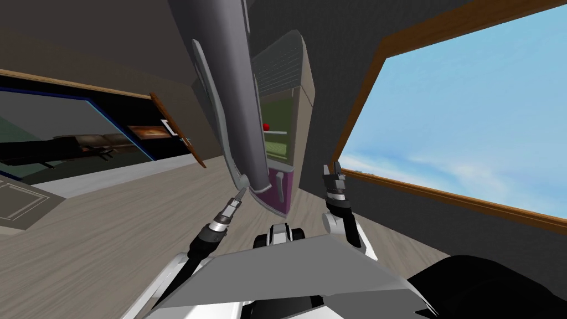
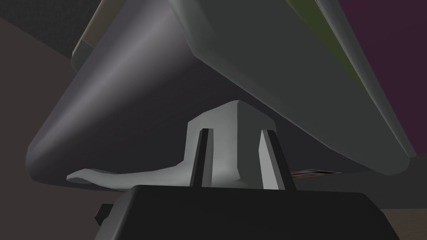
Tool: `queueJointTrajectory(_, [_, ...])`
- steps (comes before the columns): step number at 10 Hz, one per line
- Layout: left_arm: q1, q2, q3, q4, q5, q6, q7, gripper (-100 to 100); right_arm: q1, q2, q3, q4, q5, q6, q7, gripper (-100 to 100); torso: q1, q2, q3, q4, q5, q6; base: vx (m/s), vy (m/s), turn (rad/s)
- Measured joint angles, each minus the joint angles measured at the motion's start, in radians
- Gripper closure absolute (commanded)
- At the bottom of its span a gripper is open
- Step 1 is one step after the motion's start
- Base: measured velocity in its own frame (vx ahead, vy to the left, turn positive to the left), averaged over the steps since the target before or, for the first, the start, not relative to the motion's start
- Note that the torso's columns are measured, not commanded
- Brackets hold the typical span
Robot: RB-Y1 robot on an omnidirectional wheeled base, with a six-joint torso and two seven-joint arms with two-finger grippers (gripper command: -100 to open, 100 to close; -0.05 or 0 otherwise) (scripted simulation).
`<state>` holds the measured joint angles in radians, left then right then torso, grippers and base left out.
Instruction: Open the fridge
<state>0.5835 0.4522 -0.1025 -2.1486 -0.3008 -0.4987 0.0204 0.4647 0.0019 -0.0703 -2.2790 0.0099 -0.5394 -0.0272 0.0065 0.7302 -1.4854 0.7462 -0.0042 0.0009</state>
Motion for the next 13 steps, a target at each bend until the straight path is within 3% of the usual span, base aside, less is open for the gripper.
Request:
queueJointTrajectory(3, [0.01, 0.018, -0.017, -0.015, -0.004, -0.011, 0.01, 100, 0.0, 0.0, 0.0, 0.0, 0.0, 0.0, 0.0, 0, -0.016, 0.0, 0.002, -0.005, -0.001, 0.0, -0.052, 0.196, -0.042])
queueJointTrajectory(7, [0.032, 0.061, -0.046, -0.021, -0.011, -0.053, 0.03, 100, 0.0, 0.0, 0.0, 0.0, 0.0, 0.0, 0.0, 0, 0.003, -0.001, 0.001, -0.005, 0.004, 0.0, -0.036, 0.319, -0.101])
queueJointTrajectory(10, [0.052, 0.094, -0.063, -0.031, -0.016, -0.09, 0.043, 100, 0.0, 0.0, 0.0, 0.0, 0.0, 0.0, 0.0, 0, -0.009, -0.01, -0.006, -0.006, -0.001, 0.003, -0.017, 0.295, -0.087])
queueJointTrajectory(13, [0.059, 0.125, -0.082, -0.033, -0.021, -0.123, 0.059, 100, 0.0, 0.0, 0.0, 0.0, 0.0, 0.0, 0.0, 0, -0.005, -0.013, -0.009, -0.005, 0.0, 0.003, -0.026, 0.288, -0.088])
